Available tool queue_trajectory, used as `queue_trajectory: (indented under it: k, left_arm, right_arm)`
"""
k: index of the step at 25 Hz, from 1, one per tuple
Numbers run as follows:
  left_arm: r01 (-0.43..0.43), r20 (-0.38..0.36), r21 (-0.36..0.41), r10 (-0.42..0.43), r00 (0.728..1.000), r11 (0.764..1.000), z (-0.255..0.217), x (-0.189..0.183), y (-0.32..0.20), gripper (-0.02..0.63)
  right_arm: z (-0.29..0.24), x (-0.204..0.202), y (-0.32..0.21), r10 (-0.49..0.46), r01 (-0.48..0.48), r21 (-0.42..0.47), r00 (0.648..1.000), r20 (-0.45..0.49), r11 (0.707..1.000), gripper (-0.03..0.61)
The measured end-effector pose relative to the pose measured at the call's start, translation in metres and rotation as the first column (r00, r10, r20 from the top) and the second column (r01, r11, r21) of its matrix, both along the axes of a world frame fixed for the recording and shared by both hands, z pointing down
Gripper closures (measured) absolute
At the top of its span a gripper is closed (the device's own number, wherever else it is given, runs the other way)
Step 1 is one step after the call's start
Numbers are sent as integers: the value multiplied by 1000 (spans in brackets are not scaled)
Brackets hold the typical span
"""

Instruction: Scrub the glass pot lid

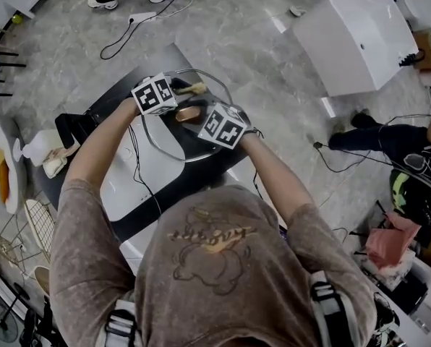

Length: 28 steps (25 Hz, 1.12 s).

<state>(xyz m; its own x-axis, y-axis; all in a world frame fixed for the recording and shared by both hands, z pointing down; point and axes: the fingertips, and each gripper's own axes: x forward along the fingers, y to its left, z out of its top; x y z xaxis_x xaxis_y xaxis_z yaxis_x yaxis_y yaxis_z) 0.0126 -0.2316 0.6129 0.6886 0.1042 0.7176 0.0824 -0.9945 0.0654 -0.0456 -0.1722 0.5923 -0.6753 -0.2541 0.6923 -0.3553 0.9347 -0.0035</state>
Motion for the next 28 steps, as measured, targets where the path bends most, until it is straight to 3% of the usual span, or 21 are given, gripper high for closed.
queue_trajectory:
  k: [18, 28]
  left_arm:
    - [5, 57, -41, -3, 998, 999, 5, -22, 13, 551]
    - [104, 51, -80, -100, 994, 991, 3, -49, 25, 551]
  right_arm:
    - [5, -3, 2, 22, -22, -21, 1000, -4, 1000, 334]
    - [4, -3, 3, 20, -20, -27, 1000, -8, 999, 334]
